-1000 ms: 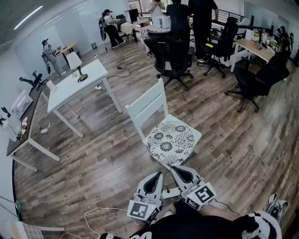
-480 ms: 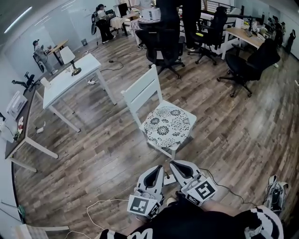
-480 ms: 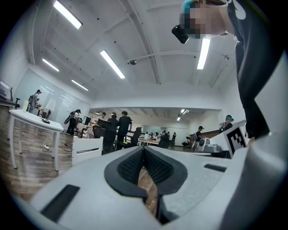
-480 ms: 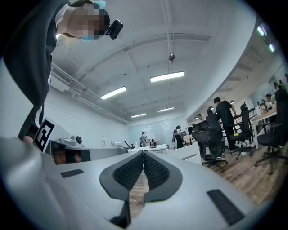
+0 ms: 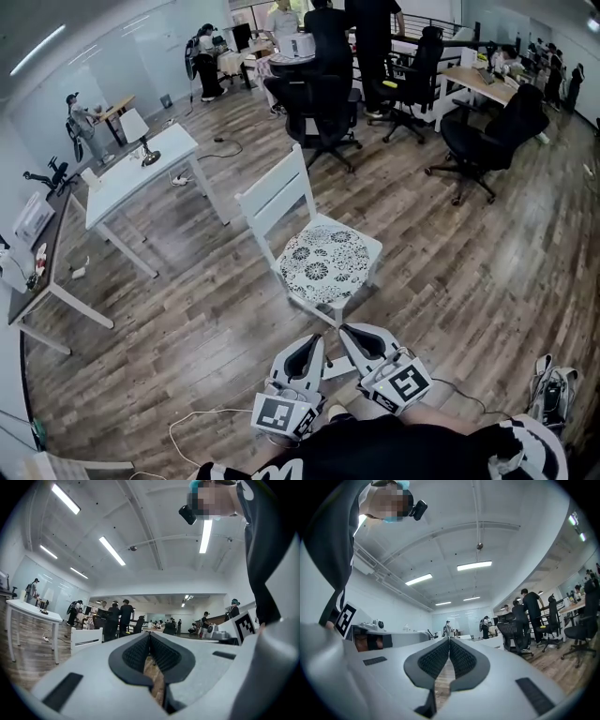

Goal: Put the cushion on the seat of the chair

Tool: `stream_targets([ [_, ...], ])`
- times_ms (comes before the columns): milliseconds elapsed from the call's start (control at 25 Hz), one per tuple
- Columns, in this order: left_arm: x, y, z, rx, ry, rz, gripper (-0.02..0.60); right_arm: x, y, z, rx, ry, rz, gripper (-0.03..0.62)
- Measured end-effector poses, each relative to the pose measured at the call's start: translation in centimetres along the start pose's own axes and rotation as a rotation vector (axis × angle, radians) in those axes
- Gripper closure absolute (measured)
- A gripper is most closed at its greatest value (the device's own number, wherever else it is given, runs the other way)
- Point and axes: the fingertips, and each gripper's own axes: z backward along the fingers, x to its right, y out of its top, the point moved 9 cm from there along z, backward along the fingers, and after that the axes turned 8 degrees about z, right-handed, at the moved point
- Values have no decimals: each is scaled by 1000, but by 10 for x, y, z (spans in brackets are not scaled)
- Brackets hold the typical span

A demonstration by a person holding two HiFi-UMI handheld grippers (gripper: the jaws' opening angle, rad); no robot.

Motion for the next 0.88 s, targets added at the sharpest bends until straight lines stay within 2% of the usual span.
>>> stream_targets([
  [120,16,-5,-1,-7,-3,5,575,3,4,19,-3,-7,1,574],
  [280,45,-18,0,-59,-40,-17,575,9,9,49,-6,-22,2,574],
  [400,69,-23,2,-59,-53,-25,575,10,12,73,-4,-31,-2,574],
  [880,165,-57,33,-68,-24,5,575,-2,21,176,-6,-10,2,573],
])
